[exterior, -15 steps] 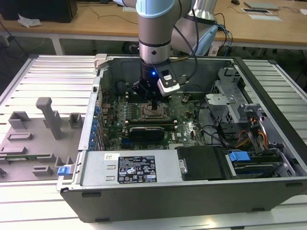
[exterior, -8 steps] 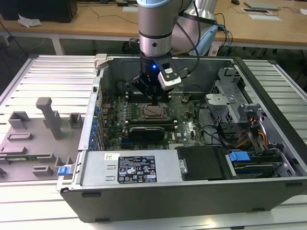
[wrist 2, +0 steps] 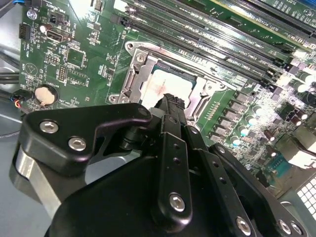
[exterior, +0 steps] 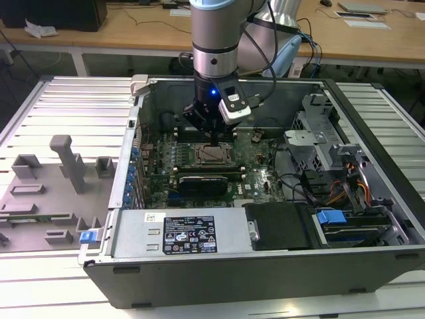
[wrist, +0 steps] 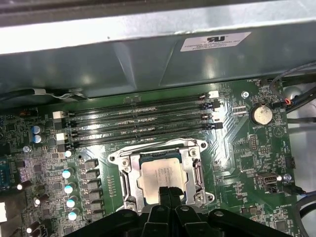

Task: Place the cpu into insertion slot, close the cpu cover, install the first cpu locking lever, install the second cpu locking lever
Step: 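Install the second cpu locking lever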

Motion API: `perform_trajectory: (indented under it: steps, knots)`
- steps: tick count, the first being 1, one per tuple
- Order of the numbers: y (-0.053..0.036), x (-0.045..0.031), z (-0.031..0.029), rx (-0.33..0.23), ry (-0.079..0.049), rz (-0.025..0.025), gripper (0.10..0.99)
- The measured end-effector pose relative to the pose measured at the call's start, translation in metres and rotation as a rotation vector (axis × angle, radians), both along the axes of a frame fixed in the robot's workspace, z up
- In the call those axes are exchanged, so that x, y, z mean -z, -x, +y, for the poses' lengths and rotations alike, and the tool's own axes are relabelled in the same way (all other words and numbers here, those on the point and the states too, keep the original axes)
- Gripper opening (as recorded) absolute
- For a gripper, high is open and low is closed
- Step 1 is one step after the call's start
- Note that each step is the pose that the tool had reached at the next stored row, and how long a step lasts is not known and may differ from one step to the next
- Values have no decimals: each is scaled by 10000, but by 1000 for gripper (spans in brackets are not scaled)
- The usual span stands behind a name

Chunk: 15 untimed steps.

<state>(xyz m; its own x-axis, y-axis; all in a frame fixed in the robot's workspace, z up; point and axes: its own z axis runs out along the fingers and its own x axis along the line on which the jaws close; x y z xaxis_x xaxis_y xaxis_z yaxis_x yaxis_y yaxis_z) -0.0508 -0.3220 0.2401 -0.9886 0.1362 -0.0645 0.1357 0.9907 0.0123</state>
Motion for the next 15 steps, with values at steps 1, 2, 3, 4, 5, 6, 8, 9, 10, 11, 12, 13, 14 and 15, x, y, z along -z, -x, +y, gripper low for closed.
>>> perform_trajectory:
  steps: [1, 2, 3, 4, 5, 6, 8, 9, 10, 11, 12, 13, 14, 15]
  knots:
    - [0, -2, 0, 0, 0, 0, 106]
    - [0, -2, 0, 0, 0, 0, 106]
    - [0, -4, 0, 0, 0, 0, 106]
    - [0, -4, 0, 0, 0, 0, 106]
    - [0, -13, 0, -1, 5, 4, 106]
    - [0, -32, 0, -1, 4, 2, 106]
    - [0, -76, 0, -1, 1, 0, 106]
    - [0, -81, 1, 0, 1, -1, 106]
    - [0, -80, 1, -1, -1, -1, 106]
    - [0, -82, -9, -1, 3, 1, 106]
    - [0, -81, -23, -1, 1, 0, 106]
    - [0, -82, -40, -1, 2, 0, 106]
    - [0, -81, -47, 0, 1, 0, 106]
    - [0, -82, -54, -1, 2, 0, 106]
